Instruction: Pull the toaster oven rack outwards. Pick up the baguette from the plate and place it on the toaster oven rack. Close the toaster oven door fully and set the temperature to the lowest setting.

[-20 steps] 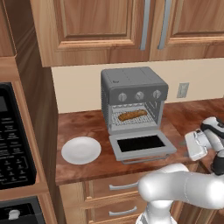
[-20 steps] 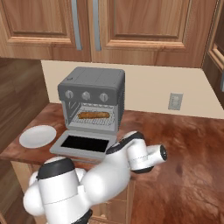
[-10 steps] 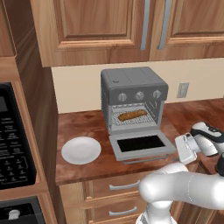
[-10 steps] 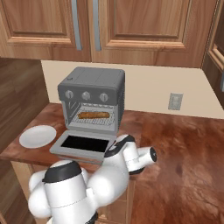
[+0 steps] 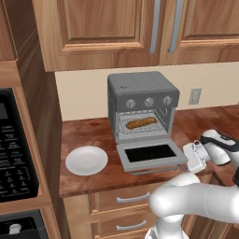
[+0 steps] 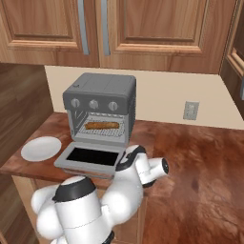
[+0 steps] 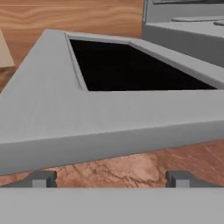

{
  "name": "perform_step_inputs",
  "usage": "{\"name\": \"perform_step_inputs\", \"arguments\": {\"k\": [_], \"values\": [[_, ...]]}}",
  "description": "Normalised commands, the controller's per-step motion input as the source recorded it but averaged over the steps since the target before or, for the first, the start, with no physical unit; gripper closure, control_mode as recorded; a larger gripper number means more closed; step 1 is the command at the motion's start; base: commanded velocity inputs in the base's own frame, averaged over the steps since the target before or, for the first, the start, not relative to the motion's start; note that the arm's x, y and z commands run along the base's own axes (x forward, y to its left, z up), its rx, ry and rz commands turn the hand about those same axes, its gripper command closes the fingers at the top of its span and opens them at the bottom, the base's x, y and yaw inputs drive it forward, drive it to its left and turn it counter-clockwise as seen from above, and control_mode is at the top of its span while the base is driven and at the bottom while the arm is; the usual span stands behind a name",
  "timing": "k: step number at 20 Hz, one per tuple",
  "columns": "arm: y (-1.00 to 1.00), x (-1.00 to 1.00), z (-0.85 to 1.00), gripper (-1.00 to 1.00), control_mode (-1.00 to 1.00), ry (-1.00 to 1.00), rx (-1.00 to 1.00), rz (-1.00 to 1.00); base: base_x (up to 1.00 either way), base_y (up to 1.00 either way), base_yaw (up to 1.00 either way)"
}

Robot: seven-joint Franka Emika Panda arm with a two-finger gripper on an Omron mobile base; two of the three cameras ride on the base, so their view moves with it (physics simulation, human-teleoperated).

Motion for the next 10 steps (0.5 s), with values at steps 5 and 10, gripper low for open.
{"name": "perform_step_inputs", "arguments": {"k": [5, 10], "values": [[0.8, 0.01, 0.39, -1.0, -1.0, 0.0, 0.0, -0.01, 0.0, 0.0, 0.0], [0.79, 0.12, 0.68, -1.0, -1.0, 0.0, 0.0, -0.06, 0.0, 0.0, 0.0]]}}
